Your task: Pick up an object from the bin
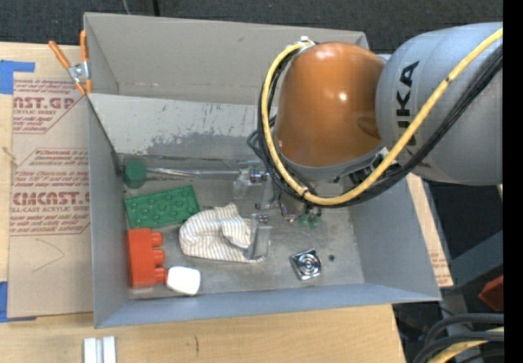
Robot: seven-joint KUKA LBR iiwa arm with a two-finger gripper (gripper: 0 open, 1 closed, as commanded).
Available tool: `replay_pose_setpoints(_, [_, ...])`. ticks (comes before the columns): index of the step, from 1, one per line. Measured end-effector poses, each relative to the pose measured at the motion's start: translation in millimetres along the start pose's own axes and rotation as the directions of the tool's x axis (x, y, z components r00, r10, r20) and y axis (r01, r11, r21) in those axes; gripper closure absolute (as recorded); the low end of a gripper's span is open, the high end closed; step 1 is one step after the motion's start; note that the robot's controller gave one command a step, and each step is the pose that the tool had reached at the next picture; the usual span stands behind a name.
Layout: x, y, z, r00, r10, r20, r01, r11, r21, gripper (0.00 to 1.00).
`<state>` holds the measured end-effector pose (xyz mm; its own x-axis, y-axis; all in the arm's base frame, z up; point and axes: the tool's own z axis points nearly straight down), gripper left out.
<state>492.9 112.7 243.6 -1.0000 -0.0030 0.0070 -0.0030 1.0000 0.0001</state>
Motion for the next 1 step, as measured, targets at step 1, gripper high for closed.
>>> replay_pose_setpoints(1, [-1.6,-0.6,-4.2,1.0,0.002,0.008,-0.002,1.0,-0.001,0.0])
